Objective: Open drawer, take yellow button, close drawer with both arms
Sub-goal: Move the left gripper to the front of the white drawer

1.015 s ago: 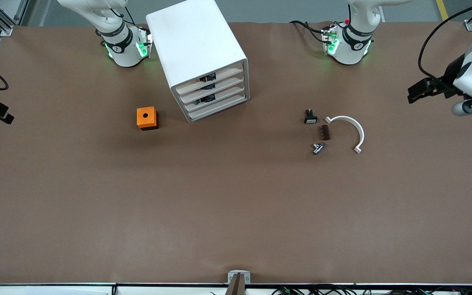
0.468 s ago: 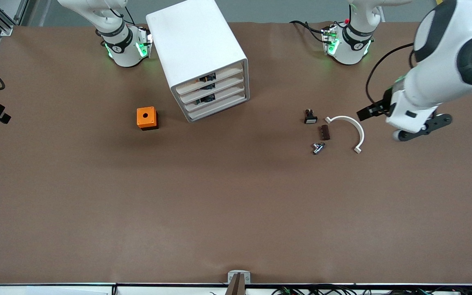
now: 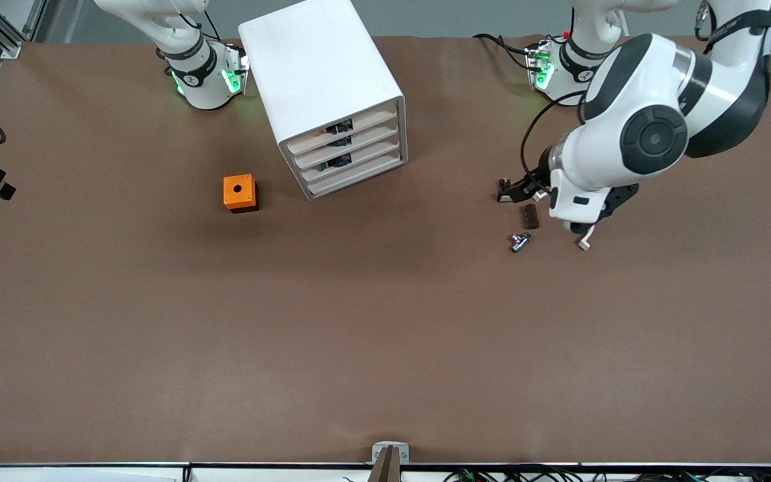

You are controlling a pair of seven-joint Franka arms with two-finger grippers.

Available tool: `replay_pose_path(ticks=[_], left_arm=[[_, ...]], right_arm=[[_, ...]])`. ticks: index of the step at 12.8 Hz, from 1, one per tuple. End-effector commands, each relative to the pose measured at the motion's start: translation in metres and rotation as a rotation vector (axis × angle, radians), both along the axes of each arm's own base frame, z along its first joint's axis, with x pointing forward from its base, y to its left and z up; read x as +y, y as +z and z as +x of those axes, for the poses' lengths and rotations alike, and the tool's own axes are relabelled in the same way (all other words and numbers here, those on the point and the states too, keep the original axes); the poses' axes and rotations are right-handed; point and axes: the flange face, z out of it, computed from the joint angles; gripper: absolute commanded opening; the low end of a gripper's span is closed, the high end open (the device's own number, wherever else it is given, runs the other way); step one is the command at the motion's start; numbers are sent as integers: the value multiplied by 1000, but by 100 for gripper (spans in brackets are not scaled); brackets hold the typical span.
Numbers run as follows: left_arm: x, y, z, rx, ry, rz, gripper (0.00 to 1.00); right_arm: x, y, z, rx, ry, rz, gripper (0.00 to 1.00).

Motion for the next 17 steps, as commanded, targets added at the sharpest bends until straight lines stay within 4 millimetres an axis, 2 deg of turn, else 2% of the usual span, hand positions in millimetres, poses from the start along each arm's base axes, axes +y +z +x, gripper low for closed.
replay_pose_path(ticks=[1,4,5,8,10,14,15,17], left_arm=[[-34,-12,-1,80,187,42,100],[-74,-39,-5,198,420,136,100],[-81,-51,-4,263,536,182,100],[-102,-77,-10,395,630,213,100],[-112,-106,-10,561,741,249,93],[-153,-165,-31,823,888,412,93],[-164,-172,-40,846,887,437,93],[-181,-185,-55,876,888,491,84]], right_arm=[[-6,6,-6,-4,-14,2,100],[-5,6,-6,-2,-12,2,100],[-6,7,-7,-4,-14,2,100],[-7,7,-7,-2,-12,0,100],[-9,7,-7,-2,-14,2,100],[-9,5,-7,1,-14,0,100],[-9,4,-7,2,-14,1,100],[-10,2,-7,7,-15,1,100]])
